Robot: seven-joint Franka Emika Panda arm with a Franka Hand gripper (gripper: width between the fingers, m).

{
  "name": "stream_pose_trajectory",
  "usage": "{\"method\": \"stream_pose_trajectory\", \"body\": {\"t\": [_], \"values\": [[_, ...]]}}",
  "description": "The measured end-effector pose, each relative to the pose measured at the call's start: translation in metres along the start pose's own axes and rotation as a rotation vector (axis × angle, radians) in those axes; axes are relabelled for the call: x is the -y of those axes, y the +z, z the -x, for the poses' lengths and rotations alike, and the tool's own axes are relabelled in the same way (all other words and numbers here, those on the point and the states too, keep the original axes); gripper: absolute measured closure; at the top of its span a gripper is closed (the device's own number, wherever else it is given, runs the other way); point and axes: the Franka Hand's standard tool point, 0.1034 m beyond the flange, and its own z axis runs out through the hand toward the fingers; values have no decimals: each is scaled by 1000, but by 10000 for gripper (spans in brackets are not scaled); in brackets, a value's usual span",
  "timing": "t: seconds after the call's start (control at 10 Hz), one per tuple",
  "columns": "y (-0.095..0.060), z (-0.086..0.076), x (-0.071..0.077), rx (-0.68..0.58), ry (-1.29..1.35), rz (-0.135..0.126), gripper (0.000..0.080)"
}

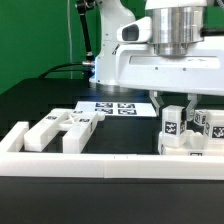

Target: Assemble chair

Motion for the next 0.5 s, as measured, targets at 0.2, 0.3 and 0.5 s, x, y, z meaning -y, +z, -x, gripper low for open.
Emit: {"method": "stream_pose_trajectory", "body": {"t": [0.2, 0.3, 0.5], "values": [[0, 0, 0, 1, 189, -3, 509], [1, 1, 1, 3, 281, -4, 509], [1, 3, 3, 4, 452, -2, 509]]}}
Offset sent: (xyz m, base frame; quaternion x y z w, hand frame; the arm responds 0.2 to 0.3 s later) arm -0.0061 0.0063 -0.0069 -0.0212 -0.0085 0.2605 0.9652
